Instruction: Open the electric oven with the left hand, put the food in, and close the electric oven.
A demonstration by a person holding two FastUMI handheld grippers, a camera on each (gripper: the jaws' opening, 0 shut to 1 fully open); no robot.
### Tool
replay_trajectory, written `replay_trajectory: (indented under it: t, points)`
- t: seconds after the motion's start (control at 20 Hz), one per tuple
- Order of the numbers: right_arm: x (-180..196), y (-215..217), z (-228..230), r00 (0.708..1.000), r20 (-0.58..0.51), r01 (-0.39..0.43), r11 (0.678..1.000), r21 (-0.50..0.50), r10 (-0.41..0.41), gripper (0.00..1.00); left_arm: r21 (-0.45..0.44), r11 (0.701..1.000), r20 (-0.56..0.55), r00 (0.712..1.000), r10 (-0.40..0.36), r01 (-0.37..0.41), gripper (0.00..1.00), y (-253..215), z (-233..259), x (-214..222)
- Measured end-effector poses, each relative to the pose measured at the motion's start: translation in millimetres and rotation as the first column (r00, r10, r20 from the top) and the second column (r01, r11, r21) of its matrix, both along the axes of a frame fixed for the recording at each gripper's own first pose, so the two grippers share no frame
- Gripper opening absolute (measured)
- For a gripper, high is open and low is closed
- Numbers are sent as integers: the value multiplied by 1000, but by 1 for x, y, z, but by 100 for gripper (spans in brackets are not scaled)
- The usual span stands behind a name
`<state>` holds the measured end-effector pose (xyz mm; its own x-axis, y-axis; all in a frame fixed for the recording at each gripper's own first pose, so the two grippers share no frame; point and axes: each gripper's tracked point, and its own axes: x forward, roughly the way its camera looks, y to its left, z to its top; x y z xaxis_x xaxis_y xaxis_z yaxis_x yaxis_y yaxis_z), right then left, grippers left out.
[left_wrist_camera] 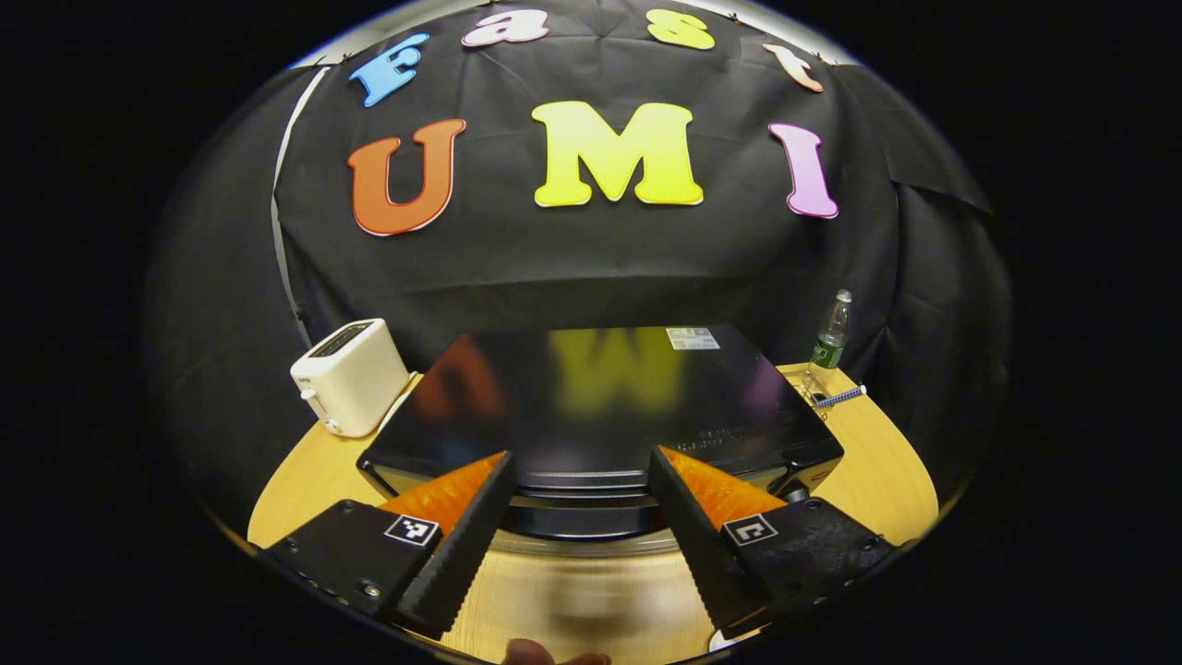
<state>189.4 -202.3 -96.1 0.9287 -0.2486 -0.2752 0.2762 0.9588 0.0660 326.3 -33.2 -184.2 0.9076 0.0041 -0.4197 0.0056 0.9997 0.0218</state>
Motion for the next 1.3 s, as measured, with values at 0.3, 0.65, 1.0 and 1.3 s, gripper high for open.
replay_trajectory:
  t: [0.3, 0.65, 1.0, 1.3]
  points:
    - [-13, 11, -2, 1000, -10, 16, 1000, 4, -16, 99, 10, 1000, 2, 1000, -20, 20, 97, -1, 0, -12]
    - [-38, 33, 10, 1000, 10, 26, 999, -19, -26, 99, -7, 998, -62, 996, -70, 70, 96, 1, -12, -57]
    - [-74, 58, 10, 999, 2, 34, 998, -48, -33, 99, -53, 994, -116, 988, -106, 100, 96, 2, -35, -104]
    - [-96, 73, 10, 999, -8, 32, 997, -69, -33, 99, -101, 990, -225, 967, -123, 102, 96, 2, -72, -145]
